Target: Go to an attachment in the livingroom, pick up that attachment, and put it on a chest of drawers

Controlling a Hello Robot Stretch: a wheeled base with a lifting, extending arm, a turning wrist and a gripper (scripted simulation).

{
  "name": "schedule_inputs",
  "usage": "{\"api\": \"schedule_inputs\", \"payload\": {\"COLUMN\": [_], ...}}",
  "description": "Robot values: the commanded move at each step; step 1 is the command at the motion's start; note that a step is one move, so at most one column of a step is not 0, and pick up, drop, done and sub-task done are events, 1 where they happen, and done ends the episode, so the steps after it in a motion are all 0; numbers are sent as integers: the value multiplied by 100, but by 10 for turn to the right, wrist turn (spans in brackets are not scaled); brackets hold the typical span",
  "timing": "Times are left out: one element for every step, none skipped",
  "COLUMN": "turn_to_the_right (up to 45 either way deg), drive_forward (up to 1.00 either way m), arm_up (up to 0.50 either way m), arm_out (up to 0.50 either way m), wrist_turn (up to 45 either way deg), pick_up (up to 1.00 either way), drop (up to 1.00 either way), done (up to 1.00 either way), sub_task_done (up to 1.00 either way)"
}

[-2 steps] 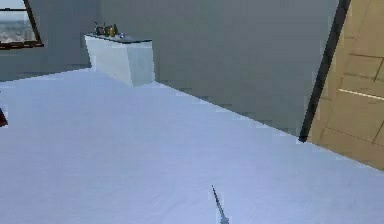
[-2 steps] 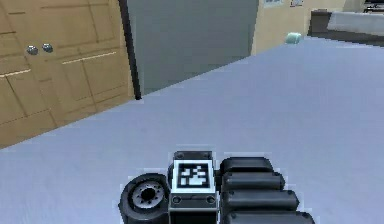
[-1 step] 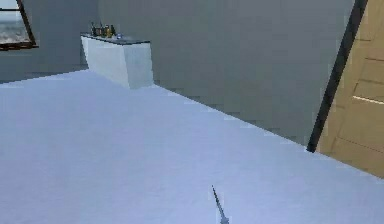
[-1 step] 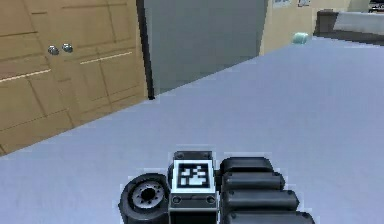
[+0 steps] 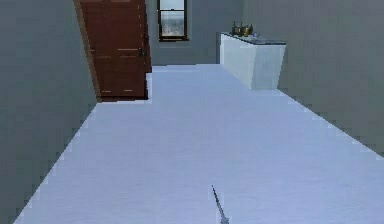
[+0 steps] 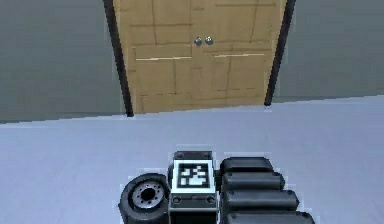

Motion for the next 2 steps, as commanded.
{"api": "schedule_inputs", "payload": {"turn_to_the_right": [-30,0], "drive_forward": [0,100], "arm_up": [0,0], "arm_out": [0,0], "wrist_turn": [0,0], "pick_up": [0,0], "drop": [0,0], "done": [0,0], "sub_task_done": [0,0]}}
